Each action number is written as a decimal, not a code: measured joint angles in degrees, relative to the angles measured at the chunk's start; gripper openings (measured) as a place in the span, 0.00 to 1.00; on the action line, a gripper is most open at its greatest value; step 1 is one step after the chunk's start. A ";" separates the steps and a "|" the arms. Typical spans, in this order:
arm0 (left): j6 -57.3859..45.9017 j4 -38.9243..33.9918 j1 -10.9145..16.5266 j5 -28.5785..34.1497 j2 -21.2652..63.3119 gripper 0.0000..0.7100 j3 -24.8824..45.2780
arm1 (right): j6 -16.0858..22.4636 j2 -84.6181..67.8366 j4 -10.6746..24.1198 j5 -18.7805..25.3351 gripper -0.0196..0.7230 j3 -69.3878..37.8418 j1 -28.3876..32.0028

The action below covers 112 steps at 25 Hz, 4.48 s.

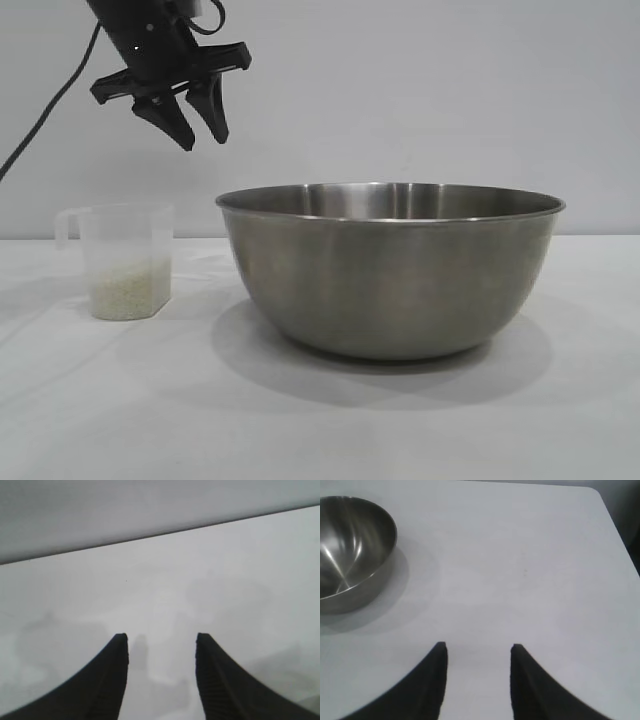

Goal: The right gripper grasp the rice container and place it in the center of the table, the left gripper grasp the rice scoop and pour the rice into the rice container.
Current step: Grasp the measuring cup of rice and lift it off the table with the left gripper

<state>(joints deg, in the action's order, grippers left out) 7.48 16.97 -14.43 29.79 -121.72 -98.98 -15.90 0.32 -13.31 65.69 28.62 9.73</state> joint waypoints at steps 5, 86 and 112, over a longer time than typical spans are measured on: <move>-0.10 -0.67 0.00 0.10 0.12 0.38 0.00 | 0.00 -1.21 -0.13 0.00 0.42 0.00 0.00; -4.32 -17.61 0.00 -94.95 9.25 0.38 80.33 | 0.00 -1.24 -0.16 0.33 0.42 -0.09 0.04; -4.32 -16.48 0.00 -94.95 4.16 0.38 71.95 | 0.00 -1.24 -0.16 0.33 0.42 -0.09 0.04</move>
<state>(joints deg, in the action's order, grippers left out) 3.16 0.48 -14.43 -65.16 -117.56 -27.04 -15.90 -0.92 -13.47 66.02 28.53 9.77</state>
